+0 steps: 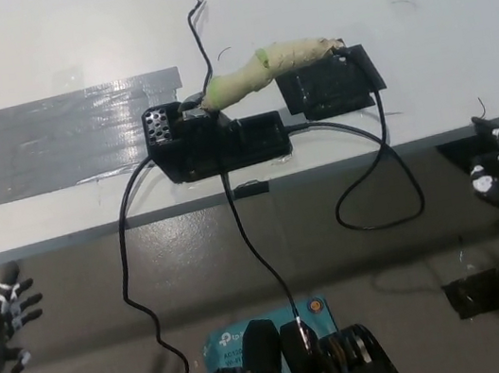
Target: The robot uses its right hand to grab and lift the soldering gun kept on the middle of the table and puts it in its base
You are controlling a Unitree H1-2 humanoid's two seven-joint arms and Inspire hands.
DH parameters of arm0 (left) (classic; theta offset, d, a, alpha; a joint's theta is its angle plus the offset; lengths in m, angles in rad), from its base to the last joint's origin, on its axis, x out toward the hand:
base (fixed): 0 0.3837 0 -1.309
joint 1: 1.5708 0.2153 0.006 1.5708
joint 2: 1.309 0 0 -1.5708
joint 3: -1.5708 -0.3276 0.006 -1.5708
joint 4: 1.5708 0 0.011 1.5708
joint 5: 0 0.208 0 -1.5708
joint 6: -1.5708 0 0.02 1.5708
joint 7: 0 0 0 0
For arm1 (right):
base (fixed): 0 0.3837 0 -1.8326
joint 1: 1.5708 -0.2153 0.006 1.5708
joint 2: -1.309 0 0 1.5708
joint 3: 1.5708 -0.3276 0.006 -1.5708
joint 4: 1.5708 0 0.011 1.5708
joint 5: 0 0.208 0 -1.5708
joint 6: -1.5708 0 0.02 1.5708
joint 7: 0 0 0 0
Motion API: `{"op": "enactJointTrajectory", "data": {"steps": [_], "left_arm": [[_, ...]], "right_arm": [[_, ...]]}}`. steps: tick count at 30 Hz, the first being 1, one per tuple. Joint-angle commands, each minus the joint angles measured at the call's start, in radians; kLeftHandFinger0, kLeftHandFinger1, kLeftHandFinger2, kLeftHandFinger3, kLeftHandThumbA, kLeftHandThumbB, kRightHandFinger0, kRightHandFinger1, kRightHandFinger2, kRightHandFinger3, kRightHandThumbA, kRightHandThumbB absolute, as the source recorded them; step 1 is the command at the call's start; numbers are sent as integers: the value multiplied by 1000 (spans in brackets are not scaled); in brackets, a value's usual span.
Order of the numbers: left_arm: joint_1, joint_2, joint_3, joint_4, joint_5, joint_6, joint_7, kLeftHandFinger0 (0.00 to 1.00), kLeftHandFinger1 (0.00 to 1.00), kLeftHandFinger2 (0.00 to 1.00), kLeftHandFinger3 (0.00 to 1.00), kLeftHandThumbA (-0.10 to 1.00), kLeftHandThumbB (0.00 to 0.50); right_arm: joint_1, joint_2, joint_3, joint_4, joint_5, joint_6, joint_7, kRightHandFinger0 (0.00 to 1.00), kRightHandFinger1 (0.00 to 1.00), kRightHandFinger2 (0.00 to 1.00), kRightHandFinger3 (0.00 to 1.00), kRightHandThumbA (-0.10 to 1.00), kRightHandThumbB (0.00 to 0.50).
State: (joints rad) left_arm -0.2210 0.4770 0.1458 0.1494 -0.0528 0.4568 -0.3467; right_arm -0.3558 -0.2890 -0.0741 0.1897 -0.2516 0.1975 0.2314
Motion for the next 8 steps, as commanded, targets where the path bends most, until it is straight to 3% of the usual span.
{"op": "enactJointTrajectory", "data": {"steps": [1, 5, 8], "left_arm": [[-19, 31, 1, 4, -9, 13, 14, 838, 916, 992, 1000, 1000, 148], [-5, 38, -9, 5, -8, 13, 8, 834, 918, 984, 1000, 1000, 144], [-3, 41, -9, 11, -23, 13, 0, 879, 950, 1000, 1000, 1000, 141]], "right_arm": [[-45, -3, -11, 13, 8, 1, -66, 549, 743, 1000, 1000, -96, 263], [-44, -6, -7, 25, 12, -1, -75, 447, 643, 1000, 1000, -92, 271], [-43, -10, 2, 16, 6, 15, -69, 499, 706, 1000, 1000, -95, 255]]}}
